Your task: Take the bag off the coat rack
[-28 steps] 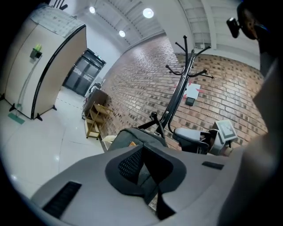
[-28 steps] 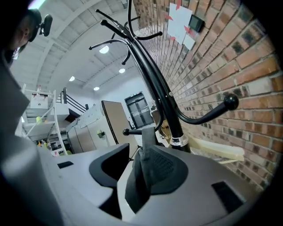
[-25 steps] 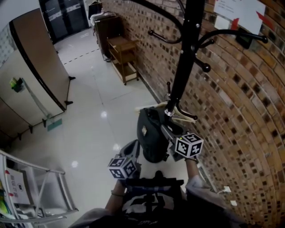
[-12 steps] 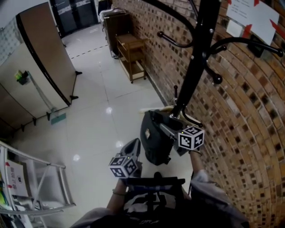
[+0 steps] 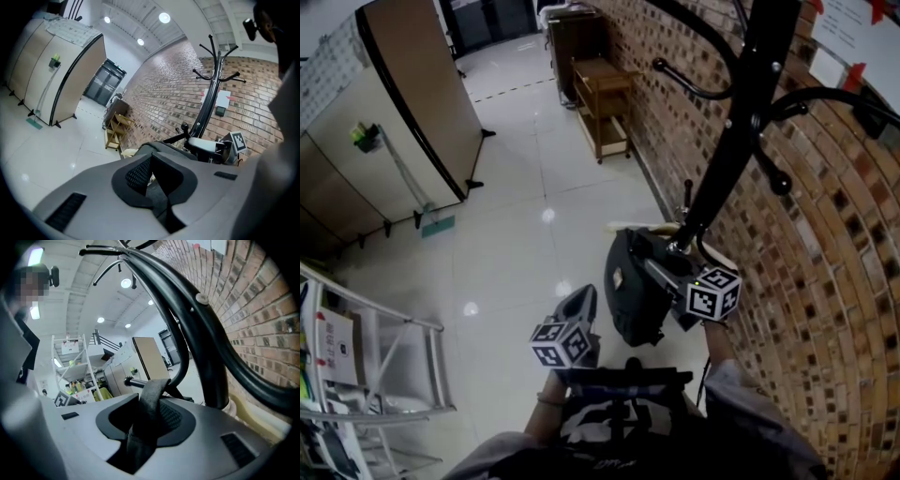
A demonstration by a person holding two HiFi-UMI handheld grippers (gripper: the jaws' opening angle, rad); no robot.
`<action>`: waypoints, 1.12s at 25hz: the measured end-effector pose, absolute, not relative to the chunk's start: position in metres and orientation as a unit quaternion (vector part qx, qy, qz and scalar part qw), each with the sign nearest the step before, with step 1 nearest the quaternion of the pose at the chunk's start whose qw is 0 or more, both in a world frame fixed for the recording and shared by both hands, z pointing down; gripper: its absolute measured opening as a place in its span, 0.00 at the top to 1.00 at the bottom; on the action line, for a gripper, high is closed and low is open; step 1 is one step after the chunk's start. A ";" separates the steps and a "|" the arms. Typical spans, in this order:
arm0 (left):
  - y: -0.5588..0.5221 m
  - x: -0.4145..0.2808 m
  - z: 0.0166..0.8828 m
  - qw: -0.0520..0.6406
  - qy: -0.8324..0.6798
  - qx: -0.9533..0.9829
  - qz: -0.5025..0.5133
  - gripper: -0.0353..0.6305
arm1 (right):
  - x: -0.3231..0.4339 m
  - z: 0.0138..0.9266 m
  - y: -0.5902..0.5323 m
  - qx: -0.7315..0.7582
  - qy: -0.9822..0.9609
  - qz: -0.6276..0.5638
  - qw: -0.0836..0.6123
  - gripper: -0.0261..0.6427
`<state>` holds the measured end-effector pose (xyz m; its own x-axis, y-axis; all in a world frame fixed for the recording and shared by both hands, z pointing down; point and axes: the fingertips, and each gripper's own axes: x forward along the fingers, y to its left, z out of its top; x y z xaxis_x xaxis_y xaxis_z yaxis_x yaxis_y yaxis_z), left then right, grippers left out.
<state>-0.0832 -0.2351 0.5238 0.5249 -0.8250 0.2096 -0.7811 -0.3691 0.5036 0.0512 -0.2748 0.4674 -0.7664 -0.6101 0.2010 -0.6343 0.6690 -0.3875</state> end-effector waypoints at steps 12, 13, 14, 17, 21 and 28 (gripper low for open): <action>-0.252 -0.109 0.517 0.268 -0.524 0.807 -0.052 0.94 | 0.011 0.416 -0.254 0.234 -0.913 0.321 -0.095 0.87; -0.253 -0.113 0.517 0.268 -0.527 0.805 -0.054 0.94 | 0.004 0.411 -0.251 0.229 -0.914 0.320 -0.095 0.88; -0.254 -0.116 0.517 0.269 -0.530 0.802 -0.055 0.94 | -0.002 0.405 -0.248 0.225 -0.916 0.318 -0.093 0.88; -0.256 -0.127 0.517 0.270 -0.541 0.794 -0.061 0.94 | -0.024 0.391 -0.237 0.206 -0.926 0.306 -0.082 0.88; -0.259 -0.144 0.514 0.268 -0.557 0.783 -0.071 0.94 | -0.052 0.383 -0.224 0.186 -0.934 0.296 -0.074 0.88; -0.252 -0.165 0.516 0.265 -0.575 0.771 -0.071 0.94 | -0.069 0.407 -0.216 0.191 -0.923 0.327 -0.067 0.88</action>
